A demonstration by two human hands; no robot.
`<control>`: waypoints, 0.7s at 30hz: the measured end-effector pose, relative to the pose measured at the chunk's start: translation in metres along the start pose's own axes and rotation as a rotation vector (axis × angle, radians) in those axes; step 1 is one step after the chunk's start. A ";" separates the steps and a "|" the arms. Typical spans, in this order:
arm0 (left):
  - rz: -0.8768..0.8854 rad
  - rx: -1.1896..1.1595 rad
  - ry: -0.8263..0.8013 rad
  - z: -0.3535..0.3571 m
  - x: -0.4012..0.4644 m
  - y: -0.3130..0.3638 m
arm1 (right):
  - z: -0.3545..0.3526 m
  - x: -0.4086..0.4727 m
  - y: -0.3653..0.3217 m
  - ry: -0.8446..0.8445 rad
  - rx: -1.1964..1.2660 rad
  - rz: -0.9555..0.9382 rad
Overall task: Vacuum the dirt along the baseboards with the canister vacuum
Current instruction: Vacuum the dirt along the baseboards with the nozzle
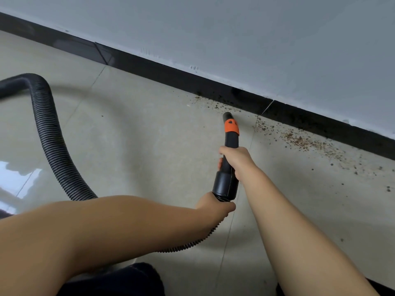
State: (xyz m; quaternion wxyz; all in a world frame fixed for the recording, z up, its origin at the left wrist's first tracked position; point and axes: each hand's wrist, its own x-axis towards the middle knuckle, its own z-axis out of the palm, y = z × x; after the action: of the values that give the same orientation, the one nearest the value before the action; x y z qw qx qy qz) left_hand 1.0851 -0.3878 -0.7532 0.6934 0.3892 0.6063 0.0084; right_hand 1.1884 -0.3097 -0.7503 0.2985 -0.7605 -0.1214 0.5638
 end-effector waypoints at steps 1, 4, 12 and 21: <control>-0.005 -0.008 0.016 -0.003 0.000 -0.001 | 0.005 0.000 0.000 -0.011 -0.008 -0.006; -0.010 -0.034 0.061 -0.013 -0.001 -0.002 | 0.021 0.001 -0.005 -0.047 -0.024 -0.015; 0.005 -0.109 0.188 -0.044 0.003 0.003 | 0.065 0.008 -0.028 -0.135 -0.092 -0.041; -0.016 -0.002 0.046 -0.033 0.008 0.005 | 0.036 0.010 -0.013 -0.027 -0.023 -0.027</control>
State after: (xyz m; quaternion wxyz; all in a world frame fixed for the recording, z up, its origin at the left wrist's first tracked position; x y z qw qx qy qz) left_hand 1.0612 -0.3634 -0.7560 0.6800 0.3832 0.6250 0.0125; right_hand 1.1605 -0.2830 -0.7576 0.2956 -0.7545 -0.1424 0.5683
